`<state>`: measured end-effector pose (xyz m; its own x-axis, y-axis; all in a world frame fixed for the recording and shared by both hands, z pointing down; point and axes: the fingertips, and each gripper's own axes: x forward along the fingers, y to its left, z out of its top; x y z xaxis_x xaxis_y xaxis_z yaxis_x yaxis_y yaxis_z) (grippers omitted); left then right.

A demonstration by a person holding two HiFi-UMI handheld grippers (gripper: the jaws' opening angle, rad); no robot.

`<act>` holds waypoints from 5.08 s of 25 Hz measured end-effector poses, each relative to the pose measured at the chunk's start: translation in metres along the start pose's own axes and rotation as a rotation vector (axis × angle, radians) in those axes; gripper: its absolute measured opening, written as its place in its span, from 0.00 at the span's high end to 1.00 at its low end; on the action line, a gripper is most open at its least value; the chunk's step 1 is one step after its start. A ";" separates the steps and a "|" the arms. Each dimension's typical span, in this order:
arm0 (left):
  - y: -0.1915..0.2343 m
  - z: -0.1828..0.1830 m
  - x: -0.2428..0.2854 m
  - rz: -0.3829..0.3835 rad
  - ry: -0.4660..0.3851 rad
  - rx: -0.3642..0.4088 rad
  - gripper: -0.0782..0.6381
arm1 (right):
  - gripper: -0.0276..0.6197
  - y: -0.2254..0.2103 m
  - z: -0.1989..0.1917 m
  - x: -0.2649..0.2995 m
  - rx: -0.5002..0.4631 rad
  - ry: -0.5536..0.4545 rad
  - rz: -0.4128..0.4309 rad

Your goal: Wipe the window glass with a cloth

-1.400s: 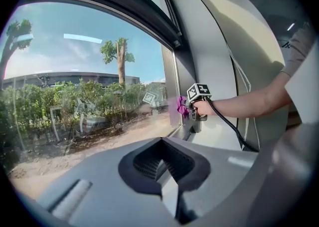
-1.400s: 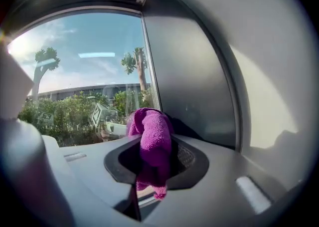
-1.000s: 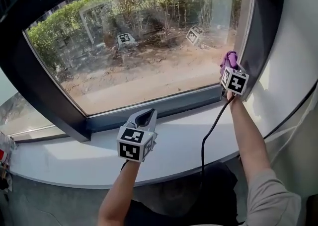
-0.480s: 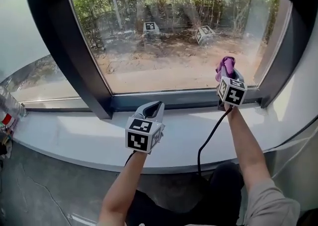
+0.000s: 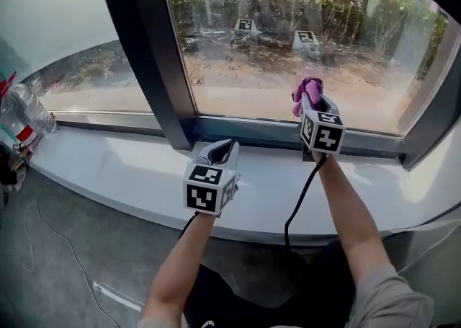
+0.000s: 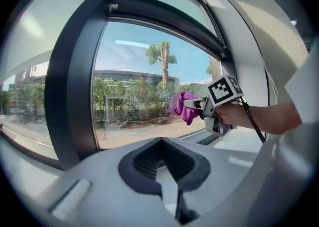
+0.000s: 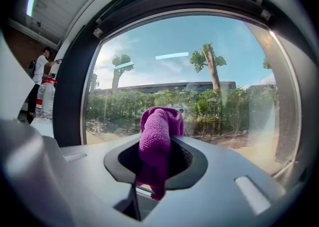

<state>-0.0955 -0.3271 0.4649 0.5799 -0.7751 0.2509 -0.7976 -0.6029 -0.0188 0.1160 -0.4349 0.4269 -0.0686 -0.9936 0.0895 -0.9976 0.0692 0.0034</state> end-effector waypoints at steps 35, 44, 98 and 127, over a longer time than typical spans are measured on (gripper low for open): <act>0.113 -0.037 -0.099 0.208 0.040 -0.093 0.89 | 0.78 0.311 0.025 0.096 -0.109 0.049 0.453; 0.102 -0.016 -0.090 0.191 0.031 -0.060 0.89 | 0.78 0.306 0.090 0.083 -0.133 -0.045 0.481; -0.210 0.076 0.151 -0.341 0.059 0.237 0.89 | 0.78 -0.386 0.040 -0.123 0.082 -0.168 -0.505; -0.241 0.085 0.148 -0.403 0.030 0.265 0.89 | 0.79 -0.430 0.121 -0.150 0.190 -0.204 -0.688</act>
<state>0.1967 -0.3125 0.4244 0.8260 -0.4665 0.3163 -0.4384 -0.8845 -0.1597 0.5544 -0.3262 0.2919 0.5908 -0.8047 -0.0578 -0.7988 -0.5734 -0.1822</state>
